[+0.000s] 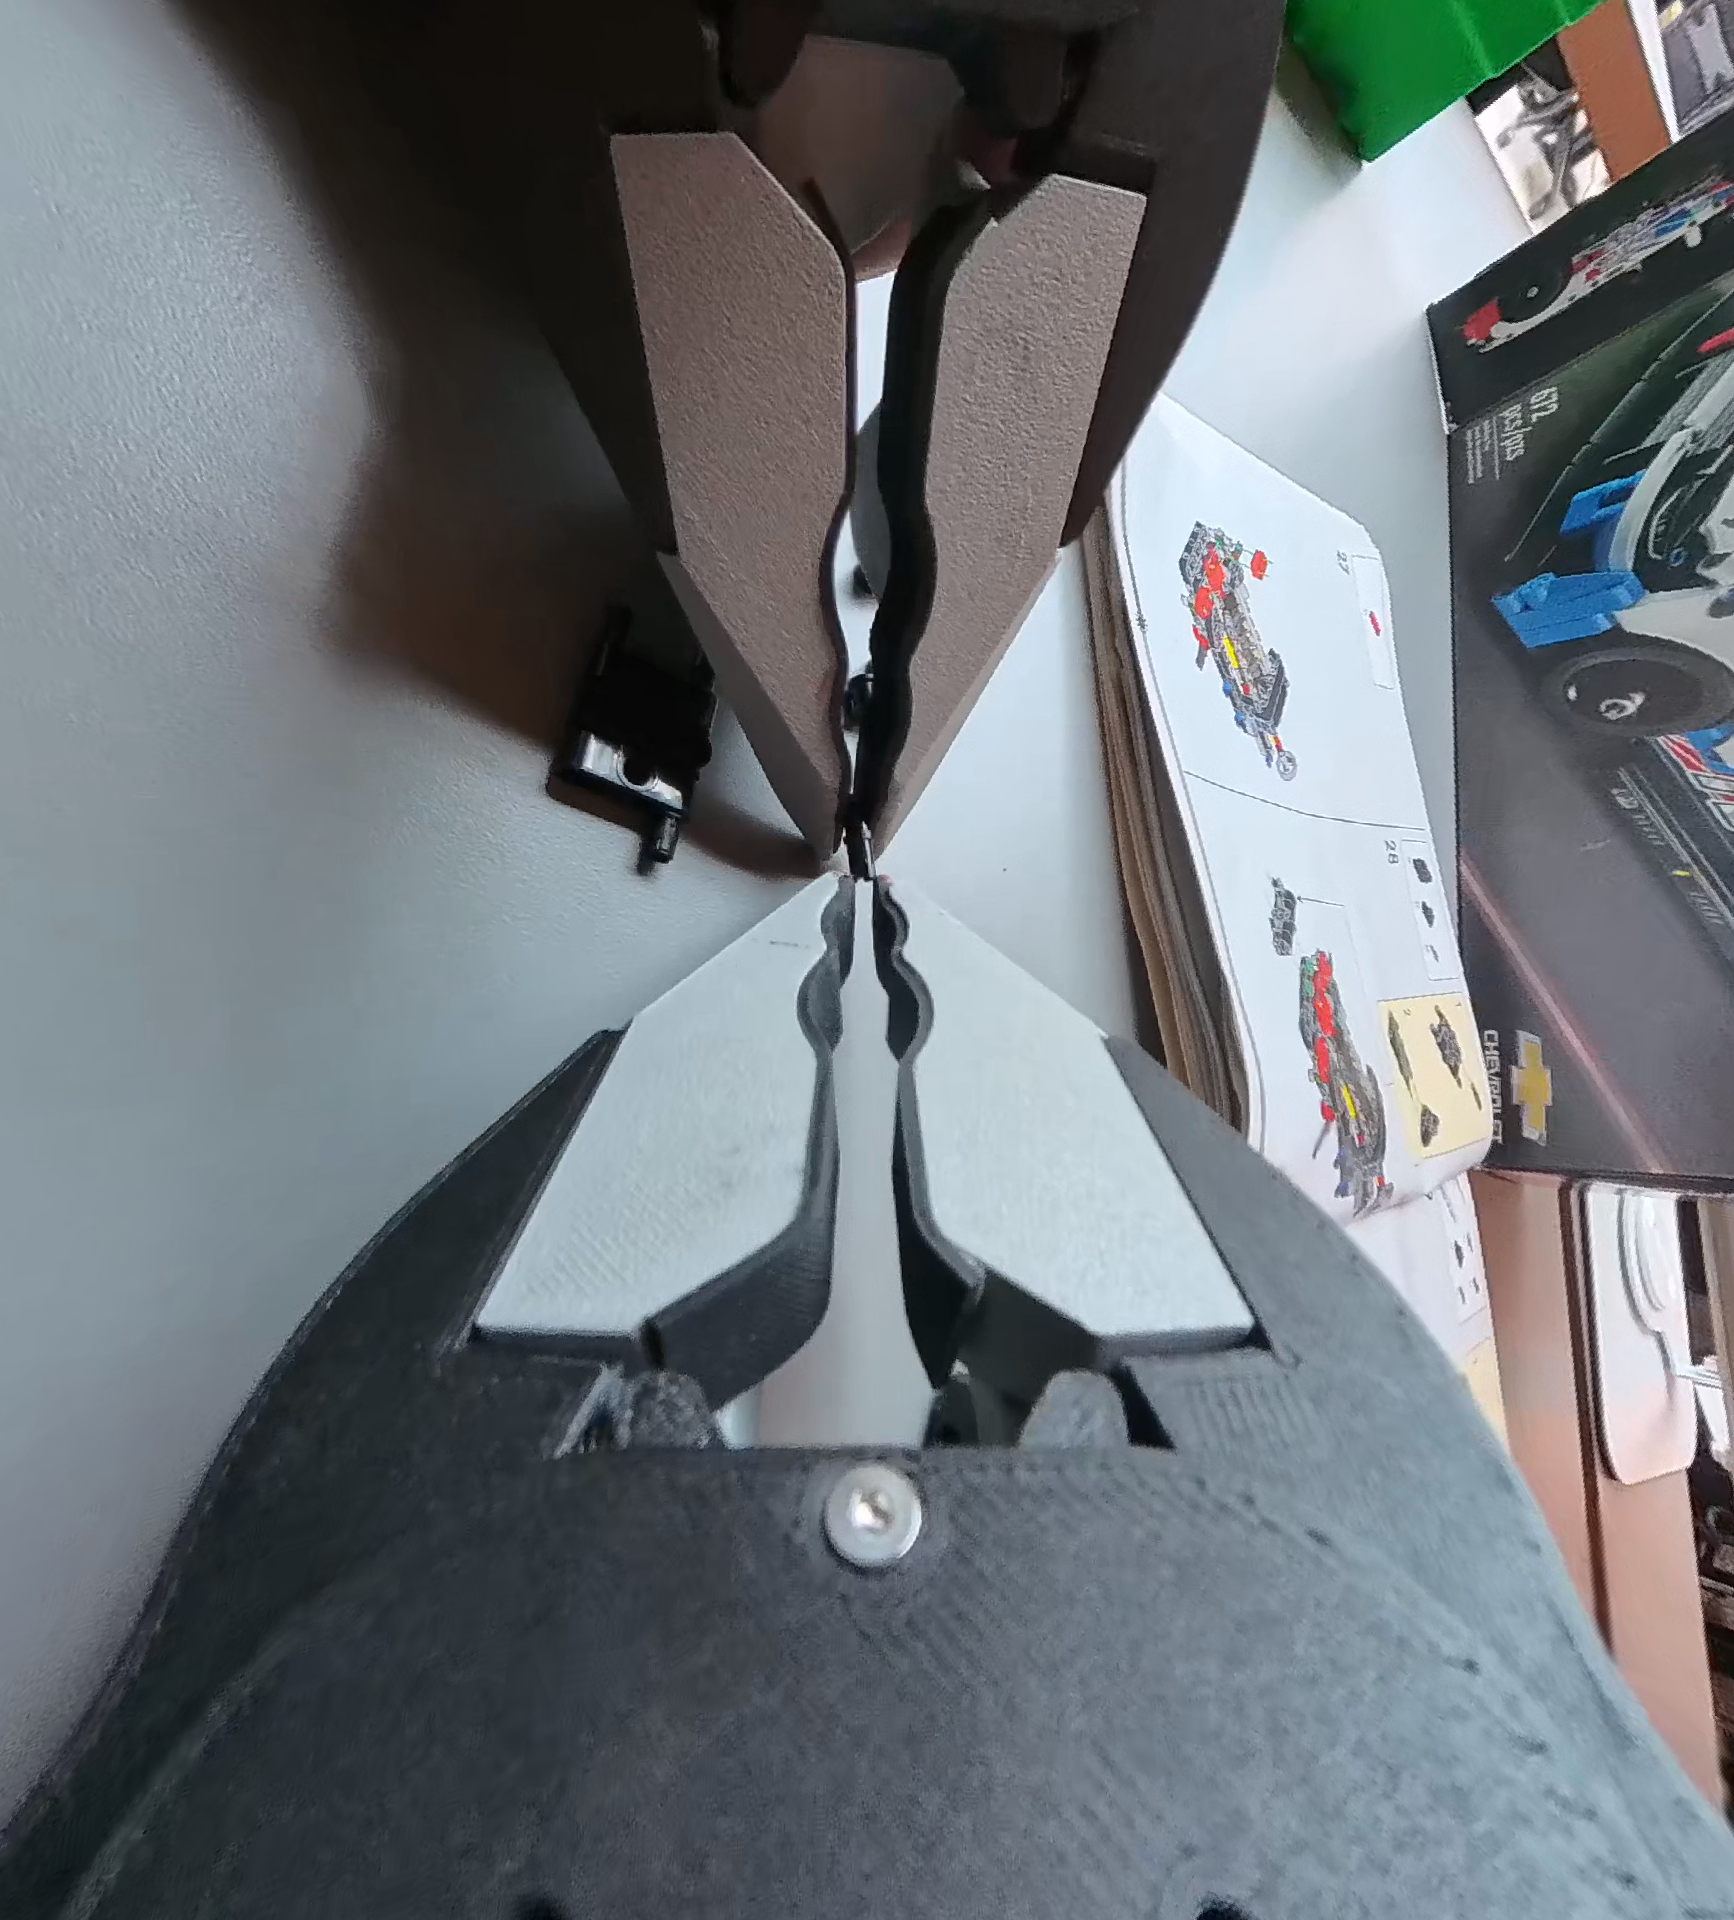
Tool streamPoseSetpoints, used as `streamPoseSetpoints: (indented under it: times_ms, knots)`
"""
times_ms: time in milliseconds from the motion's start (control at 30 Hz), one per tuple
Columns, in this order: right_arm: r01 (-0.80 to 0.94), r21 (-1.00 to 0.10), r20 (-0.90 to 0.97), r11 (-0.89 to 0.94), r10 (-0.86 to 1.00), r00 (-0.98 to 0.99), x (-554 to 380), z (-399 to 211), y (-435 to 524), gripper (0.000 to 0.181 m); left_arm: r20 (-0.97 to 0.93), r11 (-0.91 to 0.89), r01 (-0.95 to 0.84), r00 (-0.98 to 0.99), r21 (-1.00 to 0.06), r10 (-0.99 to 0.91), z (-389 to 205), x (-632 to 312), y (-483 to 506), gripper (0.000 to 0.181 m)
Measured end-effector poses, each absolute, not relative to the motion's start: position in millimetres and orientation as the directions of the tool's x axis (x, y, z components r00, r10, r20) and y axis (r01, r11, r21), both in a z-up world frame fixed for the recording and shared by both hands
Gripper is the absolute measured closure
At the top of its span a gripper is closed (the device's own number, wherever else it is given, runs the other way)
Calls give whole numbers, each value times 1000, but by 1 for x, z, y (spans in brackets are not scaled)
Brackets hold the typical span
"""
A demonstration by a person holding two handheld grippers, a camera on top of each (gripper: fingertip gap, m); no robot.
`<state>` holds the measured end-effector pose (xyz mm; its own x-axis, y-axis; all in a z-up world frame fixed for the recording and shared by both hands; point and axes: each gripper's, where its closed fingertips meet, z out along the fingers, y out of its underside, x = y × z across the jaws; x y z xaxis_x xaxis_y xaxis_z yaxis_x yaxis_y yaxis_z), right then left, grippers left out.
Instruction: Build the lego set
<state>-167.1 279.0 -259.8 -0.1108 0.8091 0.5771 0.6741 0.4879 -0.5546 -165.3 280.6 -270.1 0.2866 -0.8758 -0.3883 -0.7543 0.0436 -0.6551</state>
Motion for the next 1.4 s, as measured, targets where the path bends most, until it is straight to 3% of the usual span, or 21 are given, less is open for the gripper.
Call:
streamPoseSetpoints:
  times_ms: [33, 733, 1167, 1400]
  knots:
    - [675, -553, 579, 489, 808, -111, -167, -259, 279, 181, -387, 43, -754, 286, -655, -876, -270, -165, 281, 180]
    - [664, -541, 602, 517, 789, -124, -168, -258, 277, 181, -386, 45, -754, 283, -656, -878, -270, -165, 281, 180]
    - [622, -650, 474, 436, 873, -117, -169, -261, 275, 181, -425, 105, -759, 238, -642, -873, -270, -166, 280, 180]
    - [644, -613, 503, 458, 854, -130, -170, -263, 274, 181, -442, 135, -760, 215, -636, -871, -270, -166, 278, 180]
